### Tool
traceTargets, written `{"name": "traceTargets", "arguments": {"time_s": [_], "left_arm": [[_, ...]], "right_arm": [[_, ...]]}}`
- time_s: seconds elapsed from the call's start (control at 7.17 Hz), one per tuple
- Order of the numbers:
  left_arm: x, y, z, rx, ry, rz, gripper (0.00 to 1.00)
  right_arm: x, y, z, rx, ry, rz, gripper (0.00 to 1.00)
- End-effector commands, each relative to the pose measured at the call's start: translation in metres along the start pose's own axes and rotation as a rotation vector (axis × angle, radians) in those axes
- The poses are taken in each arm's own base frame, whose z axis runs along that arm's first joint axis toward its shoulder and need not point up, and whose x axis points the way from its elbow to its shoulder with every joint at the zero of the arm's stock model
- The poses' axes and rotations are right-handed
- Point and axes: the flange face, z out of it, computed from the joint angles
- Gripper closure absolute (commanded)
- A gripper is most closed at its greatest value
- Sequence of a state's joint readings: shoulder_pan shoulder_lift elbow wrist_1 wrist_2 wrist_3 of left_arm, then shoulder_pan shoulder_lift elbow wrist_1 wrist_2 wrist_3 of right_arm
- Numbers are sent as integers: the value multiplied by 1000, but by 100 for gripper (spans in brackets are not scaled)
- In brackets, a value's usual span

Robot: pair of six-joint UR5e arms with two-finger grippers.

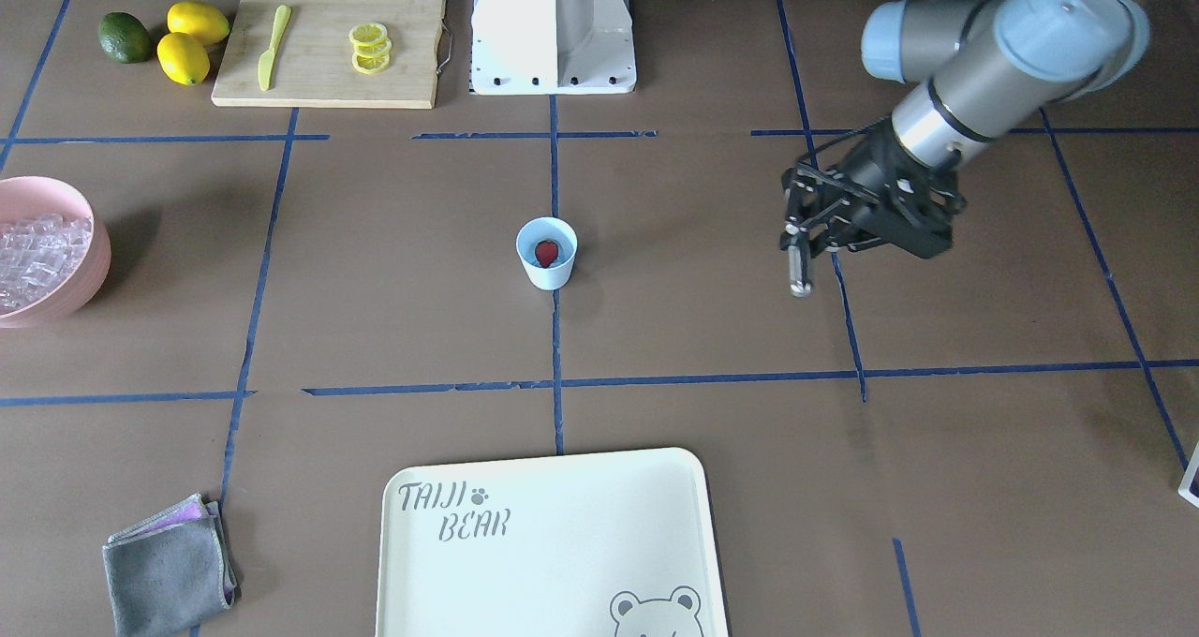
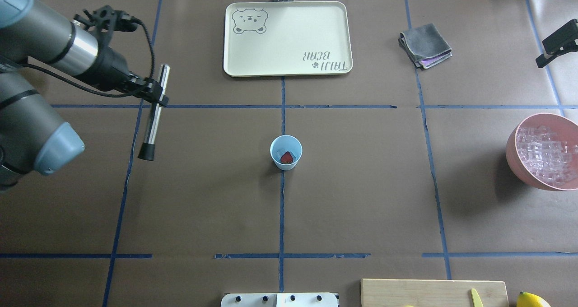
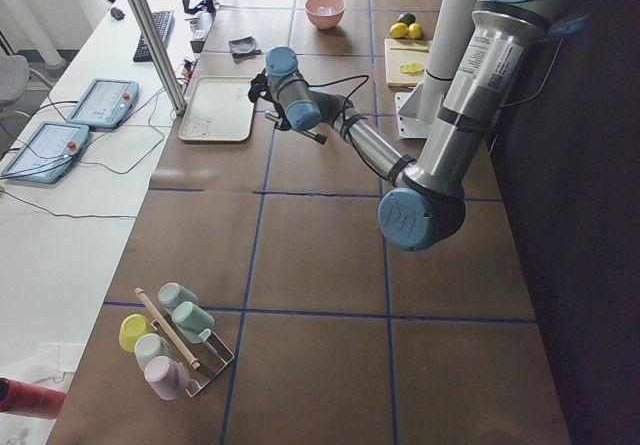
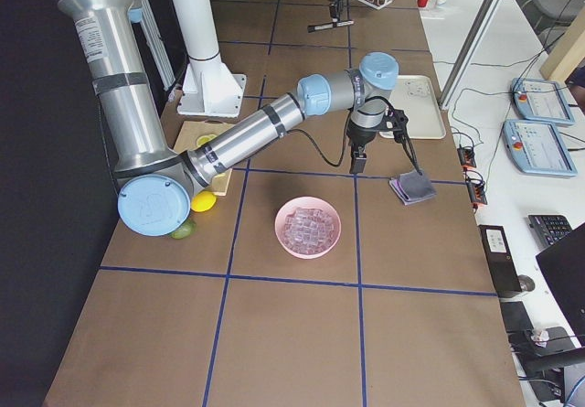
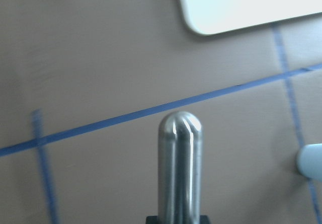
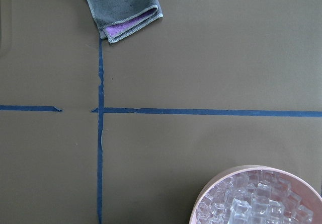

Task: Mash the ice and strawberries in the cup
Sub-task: 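Carry the upright muddler with the left gripper over the blue cup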

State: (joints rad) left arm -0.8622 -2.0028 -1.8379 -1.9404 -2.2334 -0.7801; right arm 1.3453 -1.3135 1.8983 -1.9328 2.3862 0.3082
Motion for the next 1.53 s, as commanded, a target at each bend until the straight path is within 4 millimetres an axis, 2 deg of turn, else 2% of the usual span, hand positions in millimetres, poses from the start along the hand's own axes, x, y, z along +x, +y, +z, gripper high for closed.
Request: {"name": "traceTargets", "arguments": {"time_s": [0.0,0.14,0.28,0.42,0.56,0.7,0.84,0.98,1.25,1.39], "left_arm": [[92,-12,-10,257,91,196,99],[114,1,3,463,136,267,99],[143,25,32,596,109,260,100],[165,35,42,685,58,295,100],[175,50,48,765,97,312,100],[172,61,68,858,69,302,100],[187,83,87,915,26,406,100],[194,97,93,959,8,419,100],[201,113,119,941,-20,413,100],[207,109,127,938,-24,413,100]], "right_arm": [[-1,-1,0,0,-1,2,0],[-1,-1,0,1,-1,1,0],[0,-1,0,0,-1,2,0],[0,-1,2,-3,2,3,0],[0,-2,1,-2,1,2,0],[-1,-1,0,-1,-1,1,0],[-1,-1,0,0,1,1,0],[-1,-2,-1,2,0,1,0],[-2,-1,-1,2,0,-1,0],[-1,-1,1,-1,1,2,0]]}}
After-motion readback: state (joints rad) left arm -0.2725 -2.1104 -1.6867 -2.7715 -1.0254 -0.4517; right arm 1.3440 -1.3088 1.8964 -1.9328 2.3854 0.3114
